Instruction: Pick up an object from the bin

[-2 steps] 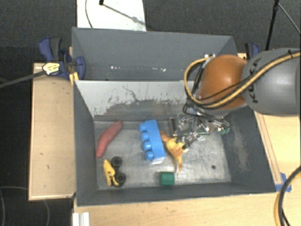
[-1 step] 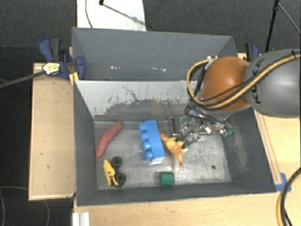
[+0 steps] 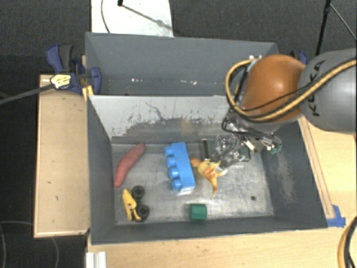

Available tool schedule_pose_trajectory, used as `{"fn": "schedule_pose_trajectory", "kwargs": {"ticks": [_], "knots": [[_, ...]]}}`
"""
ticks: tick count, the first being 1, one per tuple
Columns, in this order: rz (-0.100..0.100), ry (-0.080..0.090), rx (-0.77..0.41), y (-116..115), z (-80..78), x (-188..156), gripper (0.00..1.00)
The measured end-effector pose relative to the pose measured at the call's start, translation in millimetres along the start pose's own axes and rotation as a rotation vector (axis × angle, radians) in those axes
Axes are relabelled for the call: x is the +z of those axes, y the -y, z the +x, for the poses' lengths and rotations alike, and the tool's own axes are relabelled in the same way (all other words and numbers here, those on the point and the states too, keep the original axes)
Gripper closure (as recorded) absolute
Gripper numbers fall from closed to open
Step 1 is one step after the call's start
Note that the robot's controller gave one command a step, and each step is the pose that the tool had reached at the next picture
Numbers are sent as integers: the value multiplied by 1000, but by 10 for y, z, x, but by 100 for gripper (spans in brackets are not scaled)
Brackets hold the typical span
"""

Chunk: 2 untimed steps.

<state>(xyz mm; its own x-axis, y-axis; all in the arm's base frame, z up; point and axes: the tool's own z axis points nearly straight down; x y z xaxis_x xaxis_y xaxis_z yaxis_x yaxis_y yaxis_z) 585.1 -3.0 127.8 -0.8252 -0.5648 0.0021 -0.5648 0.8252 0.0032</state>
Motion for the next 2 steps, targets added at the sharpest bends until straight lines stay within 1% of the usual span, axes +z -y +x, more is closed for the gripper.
{"fn": "schedule_pose_trajectory", "kwargs": {"ticks": [1, 2], "knots": [[2, 5, -12, 85, 131, -405, 100], [2, 1, -15, 44, 128, -717, 100]]}}
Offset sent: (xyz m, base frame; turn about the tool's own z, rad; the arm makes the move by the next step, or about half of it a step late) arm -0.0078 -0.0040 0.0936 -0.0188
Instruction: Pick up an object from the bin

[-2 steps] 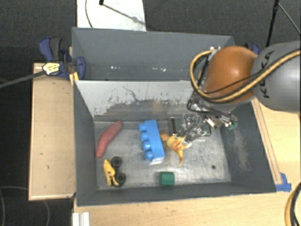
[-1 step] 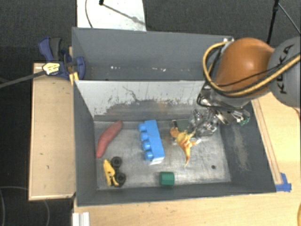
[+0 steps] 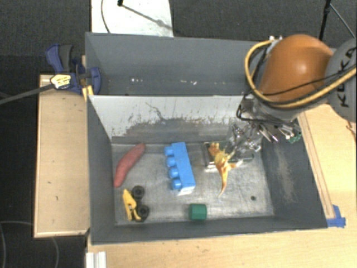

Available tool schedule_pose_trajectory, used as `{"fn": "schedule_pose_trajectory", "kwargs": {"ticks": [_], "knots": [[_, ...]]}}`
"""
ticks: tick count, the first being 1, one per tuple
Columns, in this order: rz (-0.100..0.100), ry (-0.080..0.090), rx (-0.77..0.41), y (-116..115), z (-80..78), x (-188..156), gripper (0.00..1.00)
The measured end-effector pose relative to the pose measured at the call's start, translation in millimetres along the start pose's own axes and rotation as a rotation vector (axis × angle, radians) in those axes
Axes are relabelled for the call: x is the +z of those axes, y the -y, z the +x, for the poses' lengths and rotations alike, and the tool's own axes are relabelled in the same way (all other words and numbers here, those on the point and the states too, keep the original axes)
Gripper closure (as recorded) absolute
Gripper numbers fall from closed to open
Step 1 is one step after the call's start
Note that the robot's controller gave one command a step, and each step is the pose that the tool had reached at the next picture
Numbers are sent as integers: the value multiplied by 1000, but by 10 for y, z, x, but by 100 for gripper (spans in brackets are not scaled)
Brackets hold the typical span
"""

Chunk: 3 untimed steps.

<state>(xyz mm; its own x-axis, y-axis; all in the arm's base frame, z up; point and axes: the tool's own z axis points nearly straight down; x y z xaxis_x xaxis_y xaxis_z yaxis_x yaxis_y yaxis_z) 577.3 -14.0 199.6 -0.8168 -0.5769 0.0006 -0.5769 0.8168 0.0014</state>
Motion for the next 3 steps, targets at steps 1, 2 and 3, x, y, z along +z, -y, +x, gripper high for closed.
{"fn": "schedule_pose_trajectory", "kwargs": {"ticks": [1, 2, 3], "knots": [[9, 12, 17, 19, 54, 244, 100], [-6, -5, -15, 21, 183, 24, 100], [0, 3, -186, 401, 580, -628, 100]]}}
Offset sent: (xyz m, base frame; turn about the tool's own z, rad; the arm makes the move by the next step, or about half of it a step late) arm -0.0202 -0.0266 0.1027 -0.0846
